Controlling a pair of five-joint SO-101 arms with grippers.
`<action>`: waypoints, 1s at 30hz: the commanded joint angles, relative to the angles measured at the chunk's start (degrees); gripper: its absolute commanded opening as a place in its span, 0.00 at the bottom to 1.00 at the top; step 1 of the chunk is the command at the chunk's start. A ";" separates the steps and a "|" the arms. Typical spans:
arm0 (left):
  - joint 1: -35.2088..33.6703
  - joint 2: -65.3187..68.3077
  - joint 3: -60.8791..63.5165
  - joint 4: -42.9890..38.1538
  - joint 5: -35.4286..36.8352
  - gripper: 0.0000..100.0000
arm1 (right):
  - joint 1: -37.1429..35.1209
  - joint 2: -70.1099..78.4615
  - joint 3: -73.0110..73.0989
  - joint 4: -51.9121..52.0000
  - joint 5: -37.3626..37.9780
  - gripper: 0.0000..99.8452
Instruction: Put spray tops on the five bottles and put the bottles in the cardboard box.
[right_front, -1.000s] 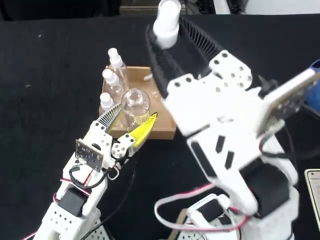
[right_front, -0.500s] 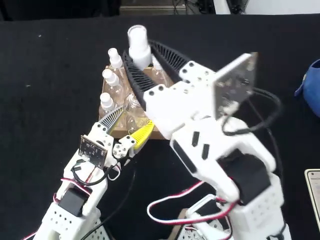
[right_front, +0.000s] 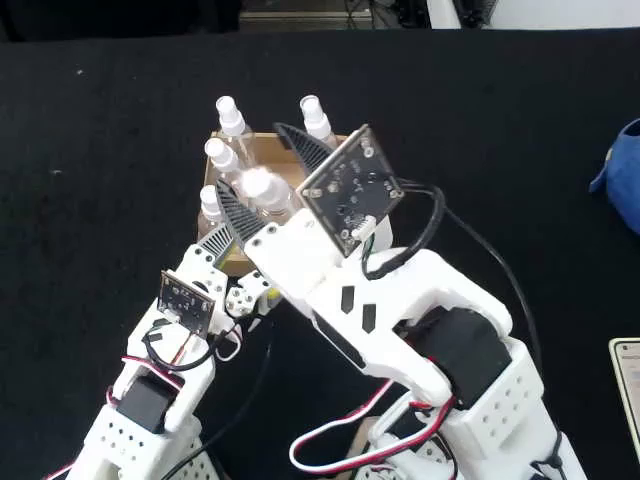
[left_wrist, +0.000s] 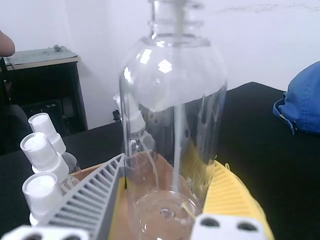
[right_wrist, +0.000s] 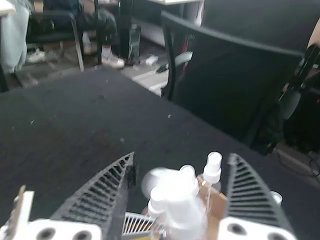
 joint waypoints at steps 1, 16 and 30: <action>0.13 -0.79 1.36 0.18 0.53 0.03 | -0.62 -0.48 -7.60 5.10 0.44 0.24; 0.48 -0.79 1.36 0.44 0.35 0.03 | 0.26 -20.70 15.69 10.20 0.53 0.21; 0.57 -0.79 1.36 0.53 0.09 0.03 | 4.22 -23.60 34.07 -4.13 0.00 0.38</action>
